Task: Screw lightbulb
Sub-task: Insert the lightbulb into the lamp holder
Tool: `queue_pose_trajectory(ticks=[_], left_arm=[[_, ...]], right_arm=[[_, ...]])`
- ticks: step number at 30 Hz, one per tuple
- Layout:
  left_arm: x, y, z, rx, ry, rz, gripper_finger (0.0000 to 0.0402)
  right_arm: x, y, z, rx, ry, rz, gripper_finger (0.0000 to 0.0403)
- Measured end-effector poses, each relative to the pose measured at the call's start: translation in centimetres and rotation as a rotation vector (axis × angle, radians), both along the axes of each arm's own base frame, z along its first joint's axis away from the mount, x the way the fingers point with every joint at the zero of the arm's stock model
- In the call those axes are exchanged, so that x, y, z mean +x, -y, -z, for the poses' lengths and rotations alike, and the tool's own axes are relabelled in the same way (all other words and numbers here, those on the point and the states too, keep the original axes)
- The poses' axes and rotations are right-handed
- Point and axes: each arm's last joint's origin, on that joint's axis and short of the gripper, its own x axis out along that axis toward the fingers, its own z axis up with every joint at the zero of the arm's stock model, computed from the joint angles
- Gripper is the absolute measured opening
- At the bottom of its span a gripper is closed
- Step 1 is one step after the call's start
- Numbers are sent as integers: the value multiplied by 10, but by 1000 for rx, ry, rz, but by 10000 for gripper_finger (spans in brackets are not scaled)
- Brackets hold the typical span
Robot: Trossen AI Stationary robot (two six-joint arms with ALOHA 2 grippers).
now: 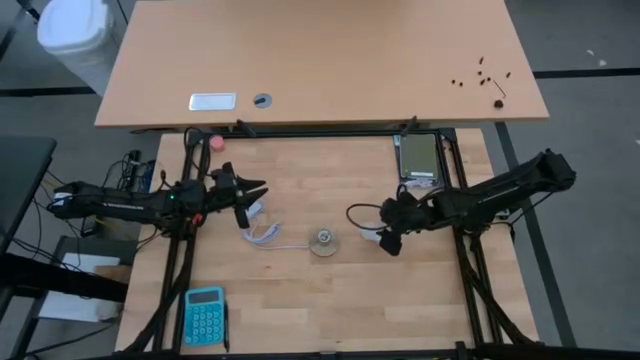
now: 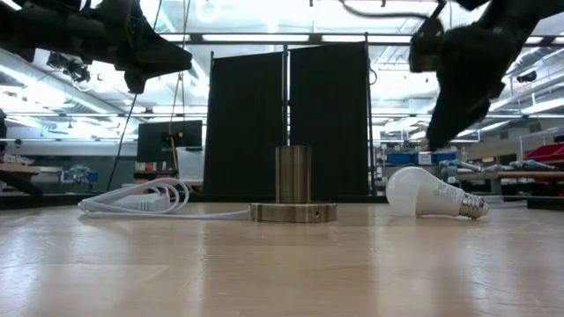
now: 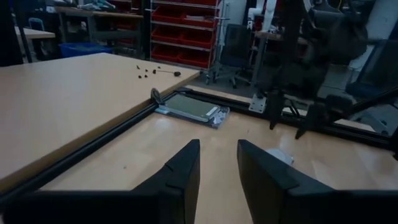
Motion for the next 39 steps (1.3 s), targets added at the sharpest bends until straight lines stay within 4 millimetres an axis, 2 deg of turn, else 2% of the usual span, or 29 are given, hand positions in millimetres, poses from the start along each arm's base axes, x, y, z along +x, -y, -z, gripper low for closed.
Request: queue_pose_trajectory(ticks=[11, 18, 23, 39], left_arm=[[0, 0, 0, 21, -10, -13, 114], [0, 0, 0, 19, -8, -13, 114], [0, 0, 0, 20, -11, -13, 114], [0, 0, 3, 20, -35, 7, 113]], right_arm=[[32, -16, 30, -15, -195, -19, 281], [40, -20, 51, -35, -275, -19, 289], [42, -20, 58, -52, -293, -15, 282], [46, -22, 61, -139, -227, -49, 170]])
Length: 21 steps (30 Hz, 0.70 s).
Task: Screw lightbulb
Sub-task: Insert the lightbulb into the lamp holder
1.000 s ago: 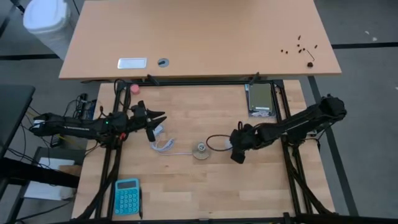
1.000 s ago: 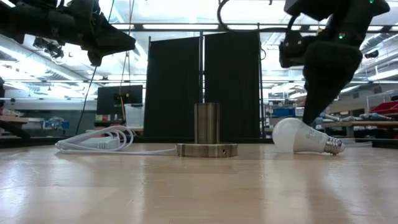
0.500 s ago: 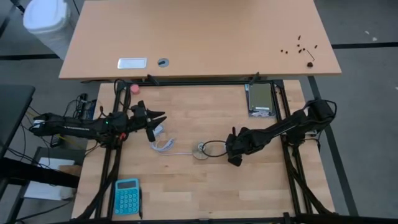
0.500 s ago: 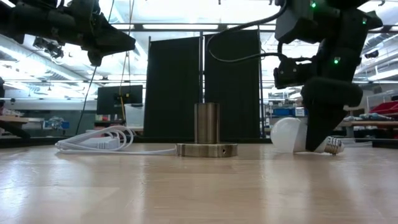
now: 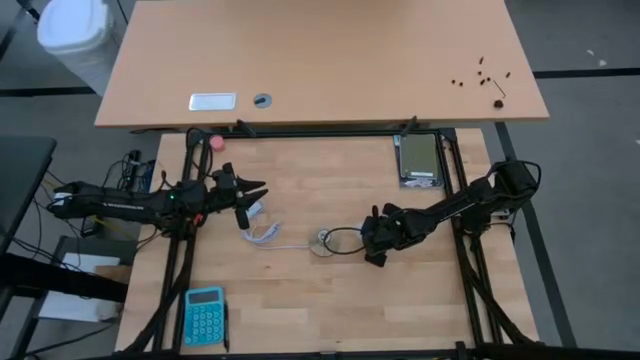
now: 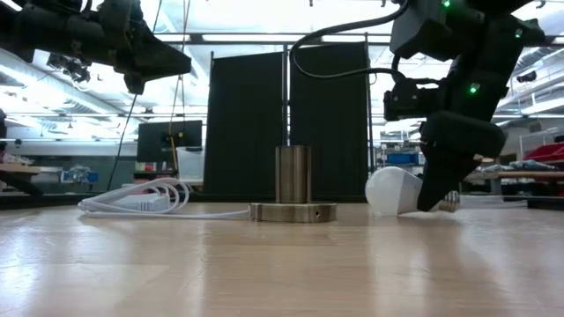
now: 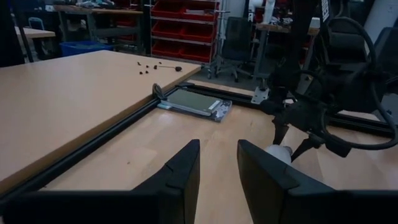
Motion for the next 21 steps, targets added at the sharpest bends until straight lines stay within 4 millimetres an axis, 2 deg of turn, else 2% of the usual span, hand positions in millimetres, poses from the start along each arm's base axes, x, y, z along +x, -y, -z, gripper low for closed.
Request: queue_pose_trajectory(ticks=[21], left_arm=[[0, 0, 0, -3, 1, 0, 113]], right_arm=[[3, 2, -2, -29, 37, 1, 161]])
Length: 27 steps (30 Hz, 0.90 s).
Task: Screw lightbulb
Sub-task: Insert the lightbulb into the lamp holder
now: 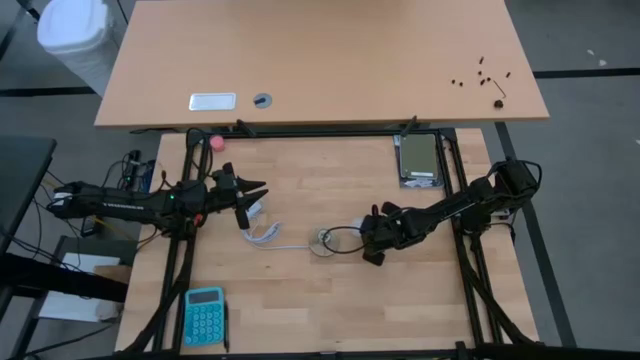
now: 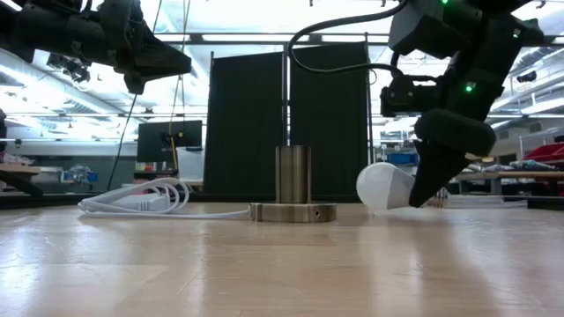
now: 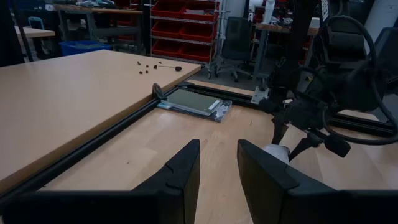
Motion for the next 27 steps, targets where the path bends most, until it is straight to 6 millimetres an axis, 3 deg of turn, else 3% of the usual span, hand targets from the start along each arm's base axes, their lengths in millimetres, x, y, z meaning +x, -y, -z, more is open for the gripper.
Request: queue_pose_trajectory(ticks=[8, 20, 23, 27], left_arm=[[0, 0, 0, 0, -1, 0, 113], [4, 2, 1, -67, 14, 79, 113], [7, 3, 2, -83, 16, 107, 113], [17, 4, -10, -59, 4, 119, 113]], right_arm=[[10, 0, -14, -56, 141, -20, 160], [30, 1, -86, -77, 690, -200, 160], [38, -2, -87, -73, 768, -244, 160], [51, -6, -72, -84, 782, -261, 161]])
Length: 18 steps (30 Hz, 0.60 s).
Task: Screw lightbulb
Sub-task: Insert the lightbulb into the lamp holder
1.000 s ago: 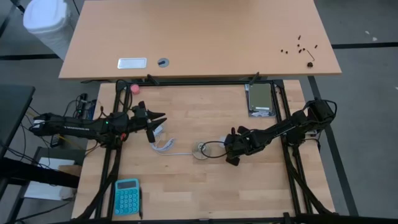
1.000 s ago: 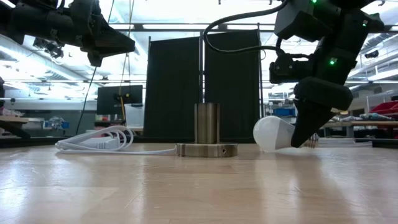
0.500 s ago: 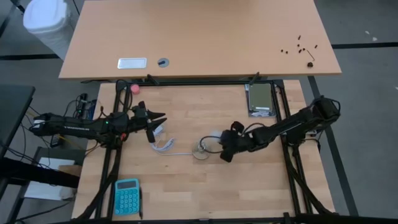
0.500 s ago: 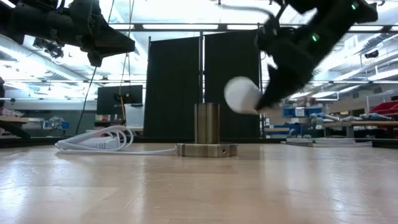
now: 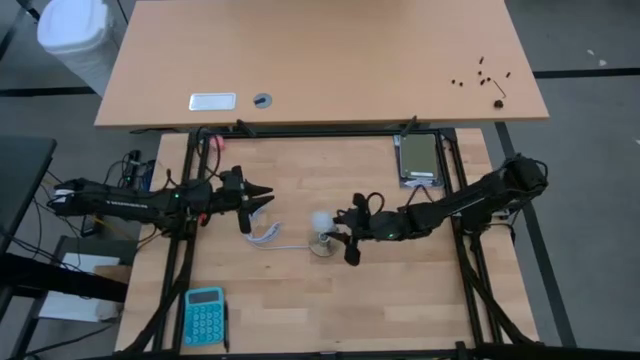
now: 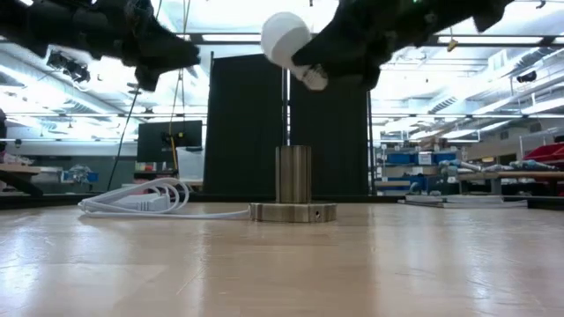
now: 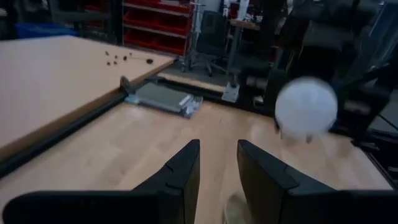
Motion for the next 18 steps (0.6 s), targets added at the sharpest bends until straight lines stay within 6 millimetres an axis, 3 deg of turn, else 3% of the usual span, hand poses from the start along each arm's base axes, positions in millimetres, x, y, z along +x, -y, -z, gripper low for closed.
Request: queue_pose_trajectory(ticks=[8, 12, 18], left_arm=[[27, 3, -28, 69, -24, 79, 113], [38, 7, -25, 70, -38, 111, 113], [52, 21, -14, 74, -65, 149, 113]], right_arm=[[18, -4, 16, -51, 88, -21, 162], [18, -4, 30, -69, 159, -28, 162], [0, 1, 58, -52, 257, -8, 163]])
